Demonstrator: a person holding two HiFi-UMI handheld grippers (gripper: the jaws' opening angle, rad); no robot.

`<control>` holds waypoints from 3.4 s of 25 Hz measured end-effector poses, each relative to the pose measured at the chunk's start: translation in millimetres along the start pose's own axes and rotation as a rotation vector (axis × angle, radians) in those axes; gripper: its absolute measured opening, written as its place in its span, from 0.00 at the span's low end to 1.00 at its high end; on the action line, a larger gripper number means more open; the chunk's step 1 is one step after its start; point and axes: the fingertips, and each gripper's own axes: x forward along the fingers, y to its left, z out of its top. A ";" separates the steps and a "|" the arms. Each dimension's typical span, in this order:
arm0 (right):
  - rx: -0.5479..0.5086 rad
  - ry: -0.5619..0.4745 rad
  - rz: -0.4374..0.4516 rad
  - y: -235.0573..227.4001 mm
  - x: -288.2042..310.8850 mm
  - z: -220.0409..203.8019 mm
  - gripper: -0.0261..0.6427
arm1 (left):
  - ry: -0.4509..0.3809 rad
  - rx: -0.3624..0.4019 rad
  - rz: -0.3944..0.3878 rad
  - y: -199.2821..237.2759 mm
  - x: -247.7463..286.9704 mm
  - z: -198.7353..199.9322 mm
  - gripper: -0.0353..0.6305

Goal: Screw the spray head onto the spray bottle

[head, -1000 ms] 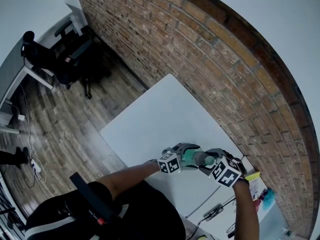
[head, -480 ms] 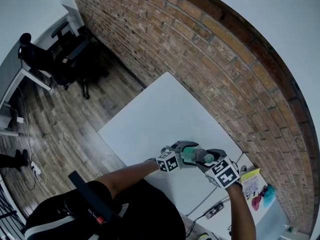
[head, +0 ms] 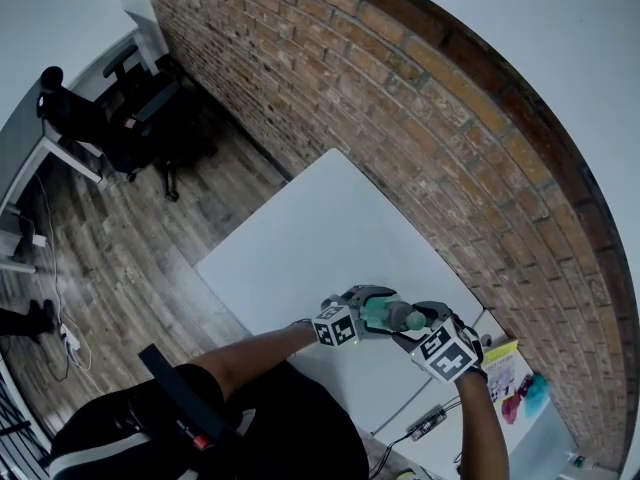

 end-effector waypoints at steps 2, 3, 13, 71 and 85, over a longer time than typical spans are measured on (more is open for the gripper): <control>-0.066 0.003 0.022 4.0 -8.6 3.6 0.44 | -0.001 0.001 0.001 -0.4 0.4 -0.5 0.69; -0.108 0.002 0.041 7.0 -12.7 5.3 0.44 | -0.002 0.001 0.001 -0.5 0.5 -0.6 0.69; -0.533 0.109 0.094 7.3 -9.1 5.9 0.45 | -0.002 -0.001 -0.005 -0.6 -0.2 0.8 0.69; 0.337 -0.067 0.001 -6.9 18.0 -4.5 0.46 | 0.047 -0.049 0.070 0.0 3.4 -6.4 0.69; 0.273 -0.103 -0.034 -7.6 20.3 -2.3 0.46 | 0.055 -0.071 0.089 4.7 -0.2 -6.8 0.69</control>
